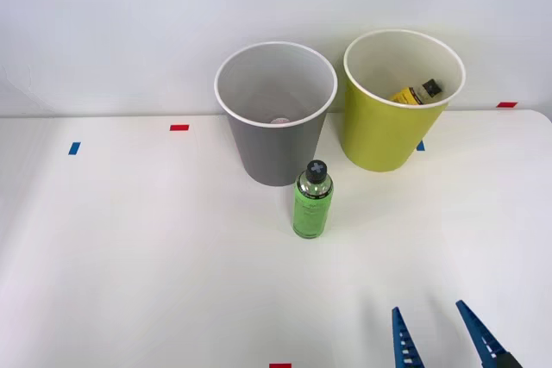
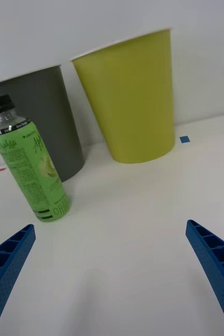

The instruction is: Put cans in the gray bin, plastic bottles in the light green bin

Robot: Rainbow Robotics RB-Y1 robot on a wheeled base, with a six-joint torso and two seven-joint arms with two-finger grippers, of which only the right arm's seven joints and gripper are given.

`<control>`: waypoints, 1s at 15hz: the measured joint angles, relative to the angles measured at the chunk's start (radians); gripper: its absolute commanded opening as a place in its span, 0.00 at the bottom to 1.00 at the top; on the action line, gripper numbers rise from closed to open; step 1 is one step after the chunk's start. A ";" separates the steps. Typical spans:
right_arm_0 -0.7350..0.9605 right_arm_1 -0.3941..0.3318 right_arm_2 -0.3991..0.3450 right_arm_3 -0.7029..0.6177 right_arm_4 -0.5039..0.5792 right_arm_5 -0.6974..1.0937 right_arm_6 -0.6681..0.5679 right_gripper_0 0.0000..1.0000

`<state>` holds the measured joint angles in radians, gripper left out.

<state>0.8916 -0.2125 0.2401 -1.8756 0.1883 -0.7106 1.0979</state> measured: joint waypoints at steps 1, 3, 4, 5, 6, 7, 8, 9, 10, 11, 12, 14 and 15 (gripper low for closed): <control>-0.015 -0.028 0.022 0.000 -0.033 -0.006 0.051 1.00; -0.048 -0.091 0.077 0.000 -0.146 -0.008 0.196 1.00; -0.067 -0.132 0.117 0.000 -0.217 -0.008 0.284 1.00; -0.087 -0.173 0.156 0.000 -0.273 -0.007 0.368 1.00; -0.114 -0.212 0.191 0.000 -0.314 -0.007 0.445 1.00; -0.154 -0.246 0.224 0.000 -0.342 -0.005 0.502 1.00; -0.196 -0.272 0.257 0.001 -0.367 0.001 0.527 1.00; -0.229 -0.288 0.285 0.001 -0.395 0.008 0.538 1.00; -0.259 -0.301 0.310 0.001 -0.427 0.012 0.546 1.00; -0.290 -0.314 0.330 0.001 -0.454 0.018 0.552 1.00; -0.327 -0.327 0.343 0.000 -0.474 0.040 0.558 1.00; -0.387 -0.336 0.351 0.001 -0.493 0.099 0.568 1.00; -0.410 -0.332 0.352 0.001 -0.501 0.121 0.572 1.00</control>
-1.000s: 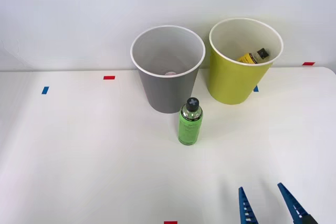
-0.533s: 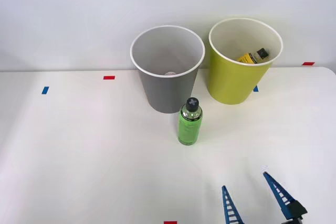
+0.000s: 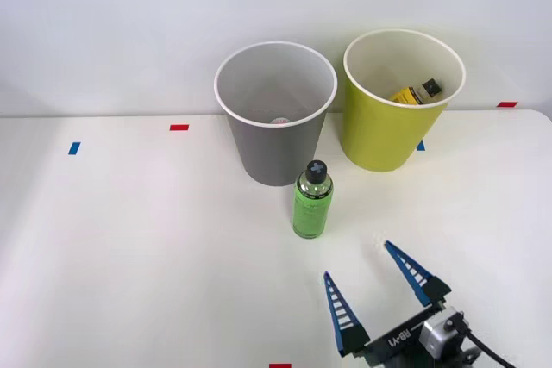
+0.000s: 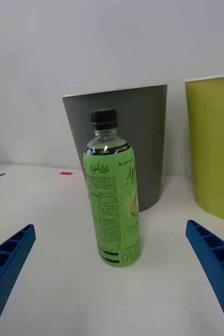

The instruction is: Put cans in the gray bin, plastic bottles in the light green bin

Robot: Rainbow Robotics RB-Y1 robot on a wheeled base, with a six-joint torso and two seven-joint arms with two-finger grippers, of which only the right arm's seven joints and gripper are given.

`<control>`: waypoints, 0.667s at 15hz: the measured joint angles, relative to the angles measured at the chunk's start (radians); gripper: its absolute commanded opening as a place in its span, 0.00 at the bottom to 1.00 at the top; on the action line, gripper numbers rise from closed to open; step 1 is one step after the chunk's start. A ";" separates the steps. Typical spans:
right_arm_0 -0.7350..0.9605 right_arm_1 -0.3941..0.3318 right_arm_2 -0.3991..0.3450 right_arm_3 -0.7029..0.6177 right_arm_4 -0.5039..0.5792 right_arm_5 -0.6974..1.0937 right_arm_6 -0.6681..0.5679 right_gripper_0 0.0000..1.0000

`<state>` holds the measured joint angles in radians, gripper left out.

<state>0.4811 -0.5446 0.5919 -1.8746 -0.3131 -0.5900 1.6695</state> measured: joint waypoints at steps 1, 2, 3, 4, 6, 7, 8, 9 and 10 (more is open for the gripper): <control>-0.015 0.005 0.000 0.000 -0.008 0.015 0.004 1.00; -0.031 0.010 0.000 0.001 -0.015 0.029 0.008 1.00; -0.046 0.015 0.000 0.002 -0.024 0.040 0.012 1.00; -0.058 0.021 0.000 0.006 -0.030 0.053 0.016 1.00; -0.098 0.050 0.001 0.049 -0.036 0.066 0.025 1.00; -0.126 0.070 0.001 0.079 -0.036 0.066 0.029 1.00; -0.154 0.091 0.001 0.109 -0.037 0.067 0.032 1.00; -0.184 0.112 0.001 0.133 -0.038 0.066 0.035 1.00; -0.208 0.128 0.001 0.149 -0.040 0.067 0.036 1.00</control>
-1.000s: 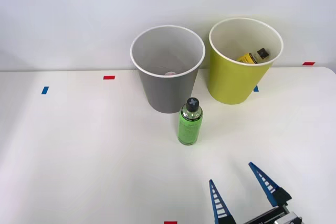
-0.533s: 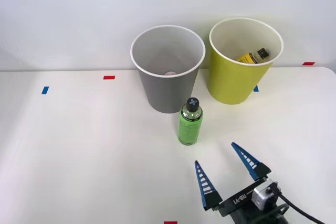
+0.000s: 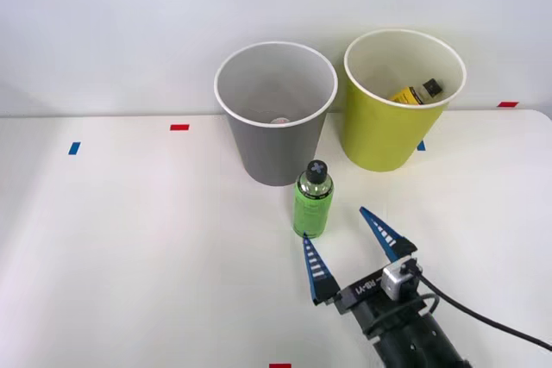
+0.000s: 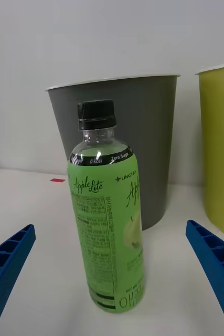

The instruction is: Put cans in the gray bin, plastic bottles in the light green bin

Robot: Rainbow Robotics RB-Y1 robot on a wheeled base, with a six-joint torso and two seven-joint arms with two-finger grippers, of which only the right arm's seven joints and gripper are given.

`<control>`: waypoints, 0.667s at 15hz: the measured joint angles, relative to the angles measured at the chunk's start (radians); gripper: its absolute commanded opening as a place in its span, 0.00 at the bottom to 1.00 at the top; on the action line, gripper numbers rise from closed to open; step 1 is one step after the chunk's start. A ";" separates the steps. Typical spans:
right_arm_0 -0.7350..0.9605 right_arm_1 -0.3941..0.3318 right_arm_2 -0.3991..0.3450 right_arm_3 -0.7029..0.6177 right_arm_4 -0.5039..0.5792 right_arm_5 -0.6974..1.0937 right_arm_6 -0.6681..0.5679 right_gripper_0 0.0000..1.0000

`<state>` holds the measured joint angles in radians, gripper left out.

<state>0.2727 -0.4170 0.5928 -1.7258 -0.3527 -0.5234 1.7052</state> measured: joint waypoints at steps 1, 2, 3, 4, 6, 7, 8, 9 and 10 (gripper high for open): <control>-0.026 0.014 -0.001 0.015 -0.002 0.004 0.000 1.00; -0.049 0.029 -0.007 0.027 -0.003 0.020 0.001 1.00; -0.063 0.041 -0.017 0.030 -0.003 0.055 0.005 1.00; -0.078 0.055 -0.030 0.030 -0.002 0.090 0.008 1.00; -0.104 0.079 -0.047 0.031 -0.002 0.128 0.014 1.00; -0.115 0.088 -0.052 0.031 -0.003 0.145 0.015 1.00; -0.122 0.095 -0.053 0.031 -0.003 0.158 0.017 1.00; -0.127 0.100 -0.054 0.031 -0.003 0.164 0.018 1.00; -0.130 0.103 -0.054 0.031 -0.003 0.168 0.019 1.00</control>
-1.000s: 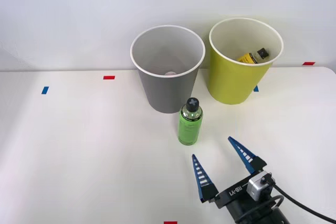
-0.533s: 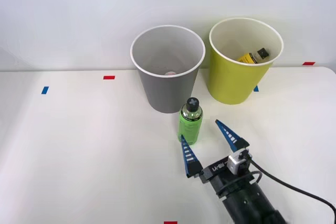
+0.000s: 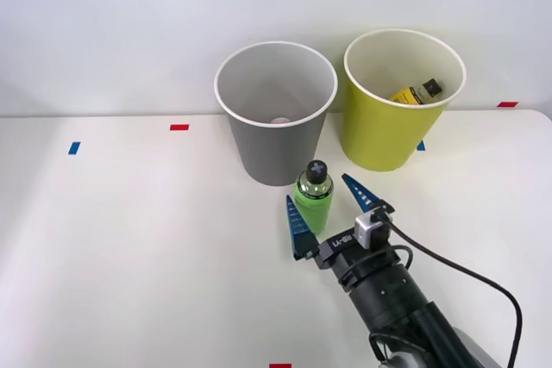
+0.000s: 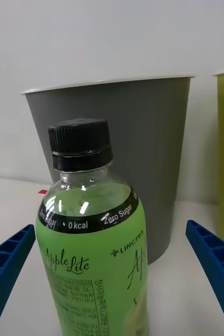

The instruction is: Put cans in the gray bin, plastic bottles in the light green bin

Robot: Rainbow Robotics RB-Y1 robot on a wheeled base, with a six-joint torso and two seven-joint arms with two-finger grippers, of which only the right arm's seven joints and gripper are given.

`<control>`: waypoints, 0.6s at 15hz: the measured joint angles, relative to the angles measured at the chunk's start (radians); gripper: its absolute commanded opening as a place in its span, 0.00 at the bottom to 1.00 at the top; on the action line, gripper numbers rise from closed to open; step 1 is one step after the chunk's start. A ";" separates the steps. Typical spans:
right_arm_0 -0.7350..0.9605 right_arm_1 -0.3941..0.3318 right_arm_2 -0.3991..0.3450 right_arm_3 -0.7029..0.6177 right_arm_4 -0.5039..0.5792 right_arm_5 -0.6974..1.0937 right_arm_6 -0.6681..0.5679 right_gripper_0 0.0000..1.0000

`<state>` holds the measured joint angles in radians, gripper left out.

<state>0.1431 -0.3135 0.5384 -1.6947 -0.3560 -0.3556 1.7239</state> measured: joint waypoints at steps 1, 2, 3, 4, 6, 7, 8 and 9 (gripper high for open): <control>-0.004 0.002 -0.001 0.000 0.000 0.009 0.001 1.00; -0.008 0.005 -0.002 0.000 -0.001 0.026 0.002 1.00; -0.010 0.007 -0.003 0.000 -0.001 0.033 0.004 1.00; -0.011 0.010 -0.004 0.000 -0.001 0.036 0.004 1.00; -0.011 0.017 -0.005 0.000 0.000 0.038 0.007 1.00; -0.012 0.020 -0.005 0.000 0.000 0.039 0.008 1.00; -0.012 0.022 -0.006 0.000 0.000 0.039 0.008 1.00; -0.013 0.023 -0.006 0.000 0.000 0.042 0.010 1.00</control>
<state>0.1301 -0.2900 0.5325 -1.6947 -0.3556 -0.3138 1.7337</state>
